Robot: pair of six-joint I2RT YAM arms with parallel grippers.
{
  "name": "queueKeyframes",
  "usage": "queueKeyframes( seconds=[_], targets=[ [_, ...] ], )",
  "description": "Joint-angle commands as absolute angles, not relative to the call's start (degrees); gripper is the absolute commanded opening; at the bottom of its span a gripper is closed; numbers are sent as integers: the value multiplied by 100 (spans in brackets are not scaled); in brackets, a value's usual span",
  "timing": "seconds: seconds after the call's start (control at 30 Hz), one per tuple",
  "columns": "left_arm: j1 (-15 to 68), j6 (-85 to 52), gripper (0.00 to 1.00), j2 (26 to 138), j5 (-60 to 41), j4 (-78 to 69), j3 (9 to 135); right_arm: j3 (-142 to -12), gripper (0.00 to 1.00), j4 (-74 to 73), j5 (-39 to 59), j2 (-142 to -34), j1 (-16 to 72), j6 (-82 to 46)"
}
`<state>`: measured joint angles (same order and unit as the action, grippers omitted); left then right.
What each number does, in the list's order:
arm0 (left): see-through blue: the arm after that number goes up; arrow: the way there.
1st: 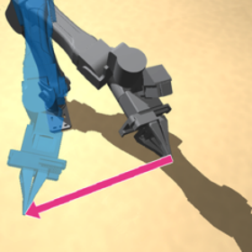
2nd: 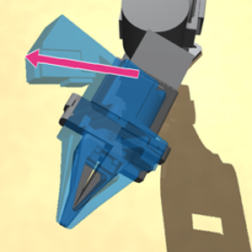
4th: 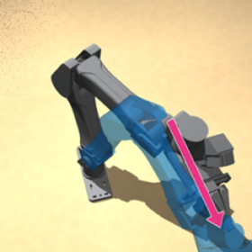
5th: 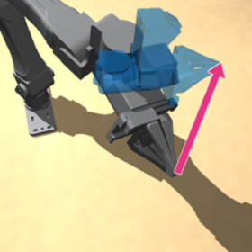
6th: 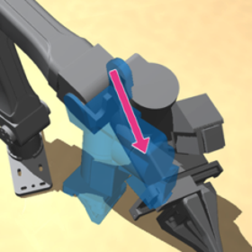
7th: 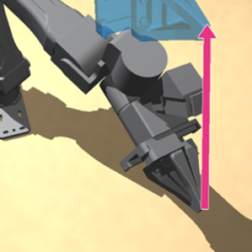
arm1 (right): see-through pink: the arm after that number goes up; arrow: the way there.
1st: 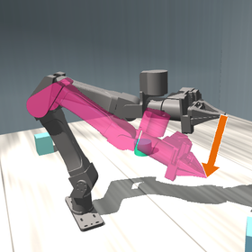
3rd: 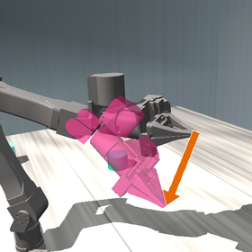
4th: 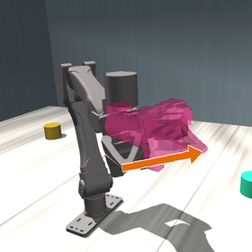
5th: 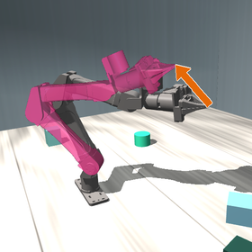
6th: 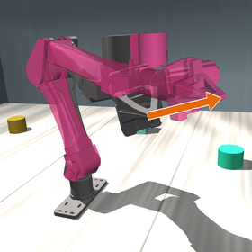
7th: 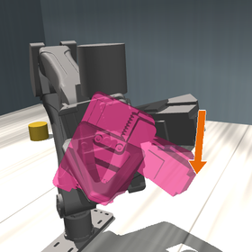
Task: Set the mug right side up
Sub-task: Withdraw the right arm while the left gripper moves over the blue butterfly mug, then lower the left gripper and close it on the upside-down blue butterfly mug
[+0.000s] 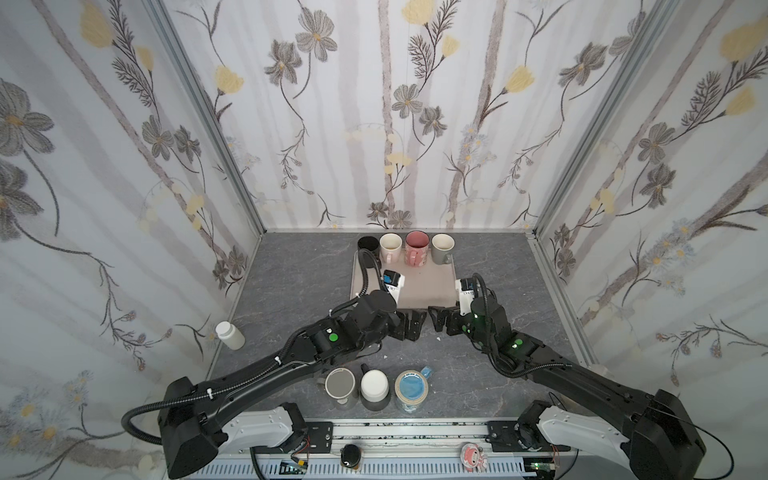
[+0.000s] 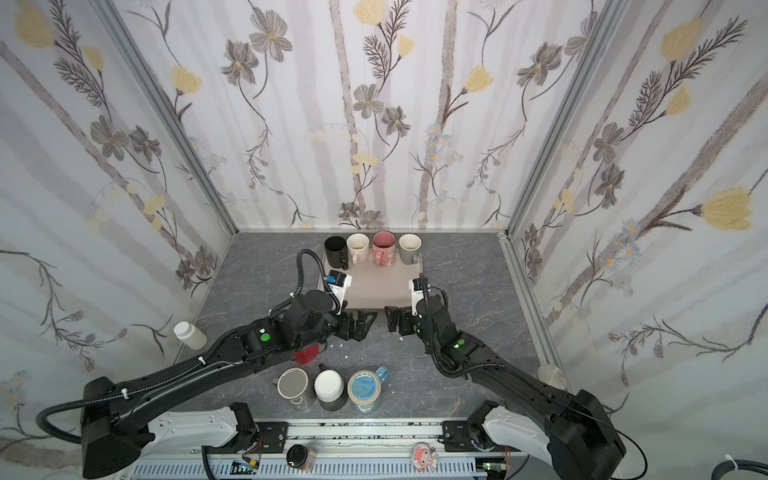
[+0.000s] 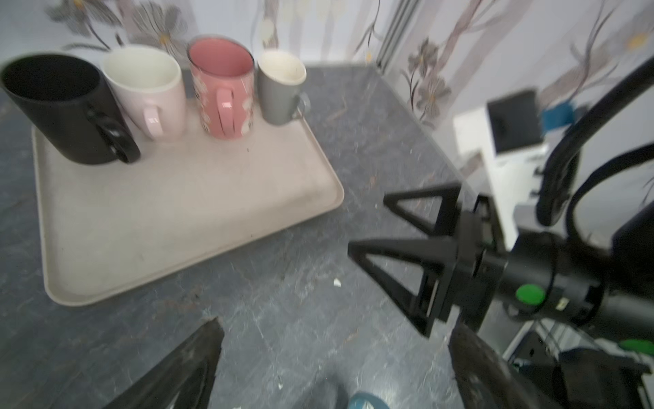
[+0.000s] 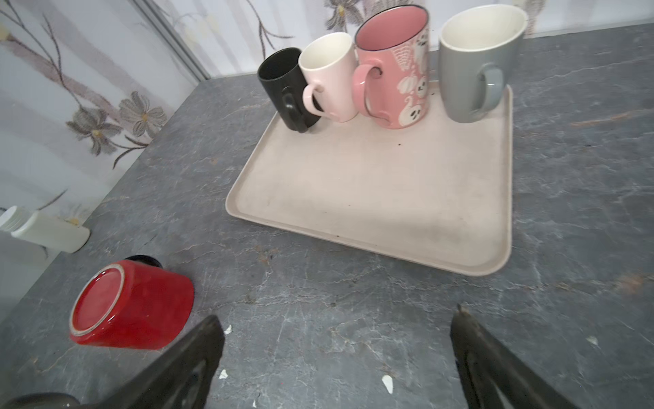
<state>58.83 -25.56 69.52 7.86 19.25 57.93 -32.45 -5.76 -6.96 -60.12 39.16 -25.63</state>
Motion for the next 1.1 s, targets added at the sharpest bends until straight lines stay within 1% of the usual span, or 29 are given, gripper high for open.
queueKeyframes(
  seconds=[0.0,0.1,0.23,0.33,0.7,0.87,1.07],
  targets=[
    [6308,-2889,100,7139,738,3164,6003,-3019,100,-451,-1002,-5678,3794,-2787],
    [6795,-3176,100,7185,802,3590,6140,-2722,100,-437,-1067,-5270,3712,-2829],
    [7421,-3536,100,7668,1018,4188,6339,-2410,100,-449,-988,-4805,3579,-2909],
    [7729,-3721,100,8025,1111,4414,6457,-2290,100,-437,-930,-4547,3547,-2938],
    [8102,-3965,100,8882,1335,5087,6951,-2157,100,-247,-879,-3962,3424,-2857],
    [8171,-4254,99,8871,1215,5194,6863,-2133,100,-202,-892,-3771,3346,-2848],
    [8198,-4316,100,8915,917,4923,6601,-2143,100,-203,-871,-3696,3284,-2830]
  ],
)
